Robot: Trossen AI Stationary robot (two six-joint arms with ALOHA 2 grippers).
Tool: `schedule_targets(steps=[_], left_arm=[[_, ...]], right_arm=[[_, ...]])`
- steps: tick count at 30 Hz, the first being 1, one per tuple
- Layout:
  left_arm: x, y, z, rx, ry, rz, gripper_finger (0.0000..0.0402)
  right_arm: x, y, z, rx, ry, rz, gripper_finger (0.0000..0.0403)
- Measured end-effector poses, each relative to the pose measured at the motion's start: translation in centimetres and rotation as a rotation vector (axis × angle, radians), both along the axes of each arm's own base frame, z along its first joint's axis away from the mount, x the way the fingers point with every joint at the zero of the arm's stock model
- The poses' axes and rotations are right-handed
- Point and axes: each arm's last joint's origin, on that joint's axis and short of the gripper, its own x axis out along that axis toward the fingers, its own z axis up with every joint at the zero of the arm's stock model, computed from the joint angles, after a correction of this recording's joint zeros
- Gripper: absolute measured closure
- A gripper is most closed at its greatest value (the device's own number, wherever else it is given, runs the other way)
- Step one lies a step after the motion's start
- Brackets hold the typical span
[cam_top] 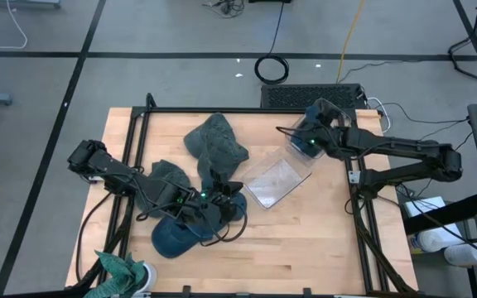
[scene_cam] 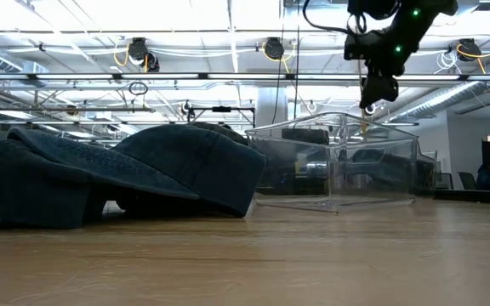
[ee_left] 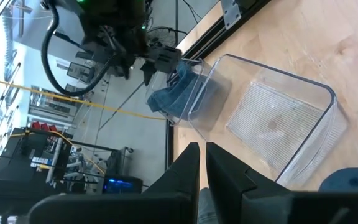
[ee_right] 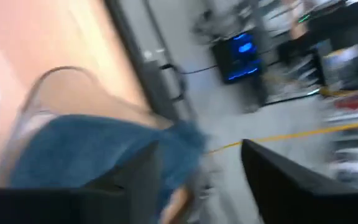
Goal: Pick & Place hat
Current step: Put the top blue cap into the top transparent bin, then put the right blue cap into the top transparent bin
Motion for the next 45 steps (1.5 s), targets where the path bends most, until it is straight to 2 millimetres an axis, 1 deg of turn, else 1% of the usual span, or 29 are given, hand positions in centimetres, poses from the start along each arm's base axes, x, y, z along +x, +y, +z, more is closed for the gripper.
schedule_targets(steps=[4,5,6,10,14,17,22,29,31,34,37,40,43,45], left_arm=[[0.0,0.0,0.0,-0.009,-0.005,0.005,0.0364],[0.0,0.0,0.0,-0.009,-0.005,0.005,0.0364],[0.0,0.0,0.0,-0.009,-0.005,0.005,0.0364],[0.0,0.0,0.0,-0.009,-0.005,0.005,0.0364],[0.0,0.0,0.0,-0.01,-0.005,0.005,0.0364],[0.0,0.0,0.0,-0.014,-0.006,0.007,0.0364],[0.0,0.0,-0.1,-0.015,-0.004,0.008,0.0364],[0.0,0.0,-0.1,-0.03,-0.013,0.015,0.0364],[0.0,0.0,-0.1,-0.03,-0.013,0.014,0.0364],[0.0,0.1,-0.1,-0.03,-0.013,0.016,0.0364],[0.0,0.2,-0.1,-0.034,-0.015,0.021,0.0364],[0.1,0.4,-0.1,-0.042,-0.021,0.03,0.0364],[0.2,0.6,-0.1,-0.042,-0.021,0.035,0.0364],[0.2,0.7,-0.1,-0.034,-0.016,0.034,0.0364]], right_arm=[[-1.0,-0.8,-0.6,0.112,0.012,-0.047,0.0362],[-1.3,-1.0,-0.7,0.147,0.016,-0.053,0.0381],[-1.5,-1.3,-0.9,0.185,0.007,-0.064,0.0388],[-1.8,-2.7,-1.2,0.289,-0.071,-0.101,0.04],[-1.5,-4.1,-1.1,0.312,-0.172,-0.109,0.0402],[-1.7,-4.9,-1.7,0.359,-0.165,-0.133,0.0403],[-1.8,-6.2,-3.5,0.415,-0.121,-0.234,0.0403],[-1.5,-6.9,-7.7,0.521,-0.16,-0.226,0.0403],[-1.6,-7.0,-8.4,0.531,-0.169,-0.244,0.0403],[-1.9,-7.0,-9.0,0.542,-0.169,-0.268,0.0403],[-2.0,-7.1,-8.9,0.539,-0.176,-0.277,0.0403],[-2.2,-7.0,-8.1,0.511,-0.192,-0.275,0.0403],[-2.6,-6.7,-6.3,0.458,-0.224,-0.269,0.0403],[-2.6,-6.5,-4.1,0.406,-0.311,-0.236,0.0403]])
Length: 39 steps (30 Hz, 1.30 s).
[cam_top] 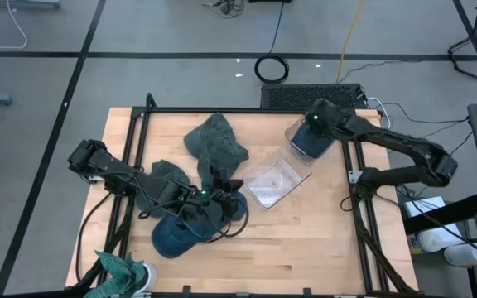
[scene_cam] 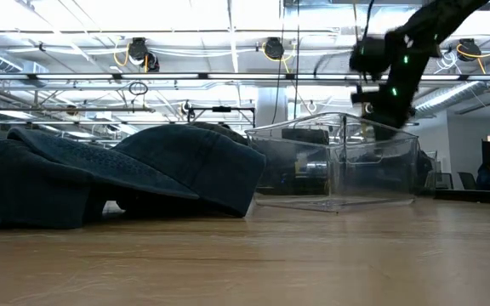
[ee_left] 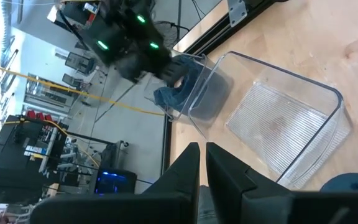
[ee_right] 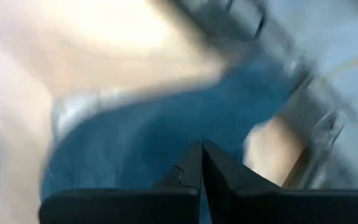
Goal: Pick & Place hat
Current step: Put the right blue cap into the top transparent bin
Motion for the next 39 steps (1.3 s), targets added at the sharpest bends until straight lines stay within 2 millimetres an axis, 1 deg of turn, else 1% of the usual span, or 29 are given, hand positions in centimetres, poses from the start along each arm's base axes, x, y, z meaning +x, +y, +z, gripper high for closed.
schedule_targets(steps=[4,6,9,11,13,15,18,21,24,27,31,33,35,37,39], left_arm=[[0.0,0.1,0.0,0.003,0.001,0.002,0.0364],[0.0,0.1,0.0,0.004,0.003,0.001,0.0364],[-0.1,0.0,-0.2,0.004,0.017,0.003,0.0364],[-0.5,-0.2,-0.6,0.011,0.062,0.003,0.0364],[-1.1,-0.4,-1.0,0.026,0.115,-0.003,0.0364],[-1.4,-0.6,-1.2,0.009,0.123,0.007,0.0364],[-1.4,-0.9,-1.1,-0.098,0.045,0.058,0.0355],[-1.5,-1.0,-0.6,-0.239,-0.004,0.093,0.0323],[-1.9,-1.1,-0.4,-0.405,0.019,0.109,0.0275],[-2.5,-0.7,-0.9,-0.548,0.104,0.17,0.0222],[-3.6,-0.3,-1.7,-0.711,0.242,0.273,0.0166],[-4.0,-0.2,-2.0,-0.767,0.268,0.339,0.0149],[-4.2,0.0,-2.1,-0.801,0.259,0.396,0.0138],[-4.2,0.0,-2.0,-0.815,0.232,0.424,0.0132],[-4.1,0.1,-2.0,-0.807,0.204,0.437,0.0132]], right_arm=[[-0.7,1.5,3.6,-0.077,-0.157,0.054,0.0403],[-1.2,2.6,5.5,-0.095,-0.284,0.132,0.0403],[-2.0,4.8,7.7,-0.052,-0.541,0.323,0.0403],[-2.4,6.3,8.4,0.008,-0.73,0.473,0.0403],[-2.7,7.9,8.7,0.043,-0.907,0.664,0.0403],[-3.0,9.5,8.5,0.047,-1.065,0.872,0.0403],[-3.5,11.4,7.3,0.015,-1.277,1.107,0.0403],[-4.0,12.9,5.6,-0.05,-1.459,1.258,0.0389],[-4.6,14.1,3.8,-0.089,-1.565,1.366,0.0351],[-5.0,15.2,2.6,-0.124,-1.619,1.46,0.0291],[-5.0,16.4,2.2,-0.139,-1.629,1.55,0.0202],[-4.8,16.7,2.6,-0.175,-1.638,1.545,0.0163],[-4.7,16.9,2.9,-0.201,-1.643,1.513,0.0132],[-4.4,17.0,3.2,-0.181,-1.615,1.494,0.0111],[-3.9,16.9,3.5,-0.14,-1.559,1.45,0.0101]])
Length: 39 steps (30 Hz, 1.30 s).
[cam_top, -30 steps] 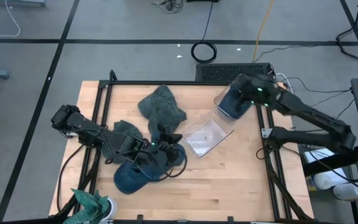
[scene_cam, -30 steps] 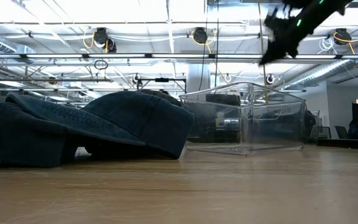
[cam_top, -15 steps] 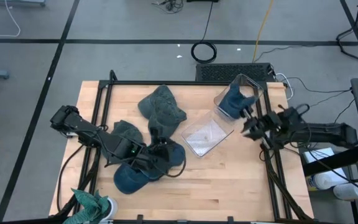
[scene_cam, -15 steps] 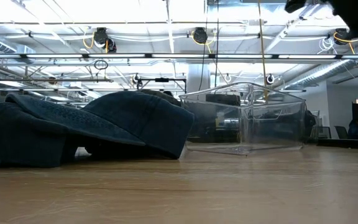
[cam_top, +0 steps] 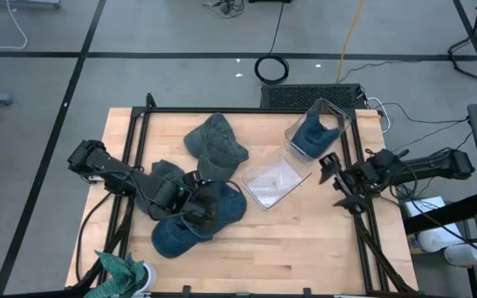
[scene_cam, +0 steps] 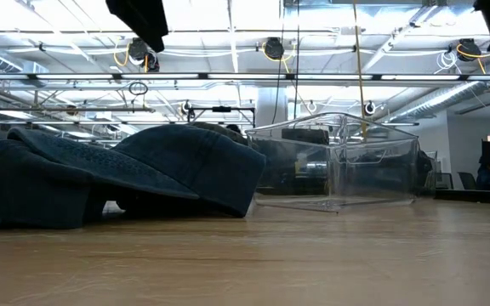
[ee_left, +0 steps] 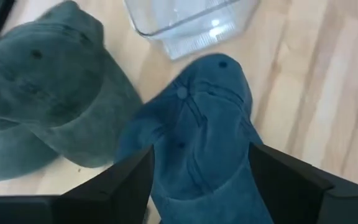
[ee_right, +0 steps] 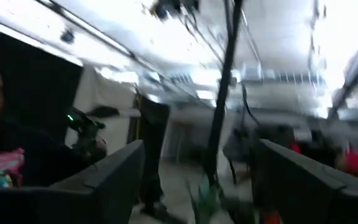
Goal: Pick & Place hat
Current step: Put the right blue cap into the top transparent bin
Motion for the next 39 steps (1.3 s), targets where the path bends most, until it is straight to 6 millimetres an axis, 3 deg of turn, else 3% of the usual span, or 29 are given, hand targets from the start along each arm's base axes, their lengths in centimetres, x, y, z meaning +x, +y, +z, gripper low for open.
schedule_targets(steps=[7,10,17,27,30,34,39], left_arm=[[0.0,0.1,-1.0,0.04,-0.014,0.033,0.0143],[-0.1,0.0,-1.4,-0.036,0.005,0.067,0.0146],[-0.8,-0.2,-3.3,-0.065,0.031,0.159,0.014],[-1.8,0.2,-6.0,-0.133,0.093,0.296,0.0148],[-1.7,-0.1,-6.4,-0.121,0.088,0.228,0.0149],[-1.5,-0.8,-6.9,-0.06,0.09,0.008,0.0149],[-0.9,-1.1,-6.7,-0.065,0.042,-0.048,0.0149]], right_arm=[[2.3,0.2,1.4,-0.055,0.437,-0.252,0.0103],[2.6,0.9,2.2,-0.118,0.507,-0.295,0.0104],[1.9,2.3,2.7,-0.259,0.436,-0.26,0.0105],[1.5,2.2,3.1,-0.365,0.355,-0.353,0.0105],[1.6,2.1,3.0,-0.412,0.341,-0.396,0.0105],[1.7,2.2,3.2,-0.458,0.294,-0.41,0.0106],[1.7,2.1,3.6,-0.496,0.234,-0.432,0.0106]])
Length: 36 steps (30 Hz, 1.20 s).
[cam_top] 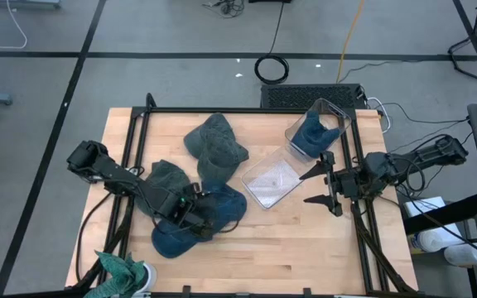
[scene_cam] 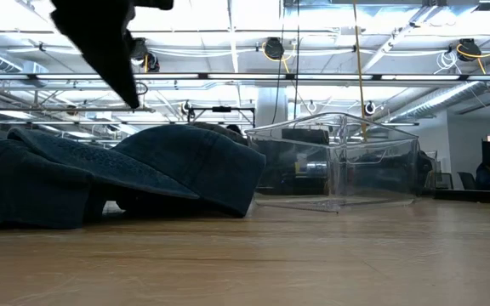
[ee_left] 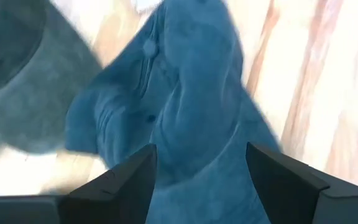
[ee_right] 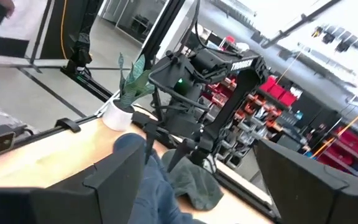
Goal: Pick & Place hat
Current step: Put the right blue cap into the top transparent bin
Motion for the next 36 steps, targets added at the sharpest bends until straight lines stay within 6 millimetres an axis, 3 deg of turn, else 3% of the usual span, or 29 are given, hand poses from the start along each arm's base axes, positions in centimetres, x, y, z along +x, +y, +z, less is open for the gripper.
schedule_targets(steps=[12,36], left_arm=[[0.43,-0.24,0.21,-0.005,-0.06,0.006,0.0149],[0.13,-0.16,0.09,0.039,-0.018,-0.052,0.0149]], right_arm=[[0.16,0.05,0.19,-0.038,-0.035,-0.003,0.0106],[0.15,0.05,0.27,-0.006,-0.036,0.0,0.0106]])
